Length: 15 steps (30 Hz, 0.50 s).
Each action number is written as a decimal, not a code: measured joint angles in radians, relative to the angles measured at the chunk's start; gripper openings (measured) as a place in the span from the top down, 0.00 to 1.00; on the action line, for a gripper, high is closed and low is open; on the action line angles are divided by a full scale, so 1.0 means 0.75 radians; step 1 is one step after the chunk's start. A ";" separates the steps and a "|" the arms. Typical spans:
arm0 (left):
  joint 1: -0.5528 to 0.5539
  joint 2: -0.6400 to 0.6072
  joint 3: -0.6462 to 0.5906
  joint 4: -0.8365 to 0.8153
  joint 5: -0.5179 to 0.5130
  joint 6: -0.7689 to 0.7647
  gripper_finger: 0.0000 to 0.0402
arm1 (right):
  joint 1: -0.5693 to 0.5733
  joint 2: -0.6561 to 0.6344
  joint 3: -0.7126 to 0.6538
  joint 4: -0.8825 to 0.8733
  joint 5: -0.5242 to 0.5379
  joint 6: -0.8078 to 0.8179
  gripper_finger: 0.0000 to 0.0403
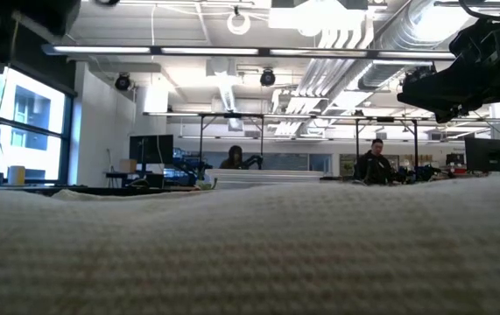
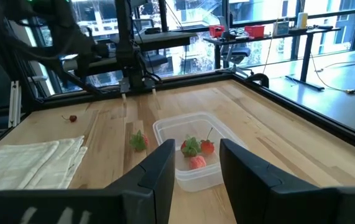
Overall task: Pick and placing Produce into tupperware
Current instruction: Put the red cherry into the transparent bin
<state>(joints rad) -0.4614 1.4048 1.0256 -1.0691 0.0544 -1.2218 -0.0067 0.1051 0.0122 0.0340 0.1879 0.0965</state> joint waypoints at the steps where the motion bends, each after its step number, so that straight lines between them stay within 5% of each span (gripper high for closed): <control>1: 0.001 -0.026 -0.061 0.060 0.013 -0.045 0.54 | 0.000 0.000 0.000 0.000 0.000 0.000 0.71; 7: 0.003 -0.100 -0.323 0.258 0.068 -0.295 0.54 | 0.000 -0.001 0.000 0.000 0.000 0.000 0.71; 15: -0.025 -0.104 -0.418 0.397 0.142 -0.386 0.54 | 0.000 0.001 0.000 0.000 0.001 0.000 0.71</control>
<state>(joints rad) -0.4801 1.3266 0.7123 -0.7713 0.1612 -1.5115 -0.0067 0.1055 0.0120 0.0340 0.1883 0.0967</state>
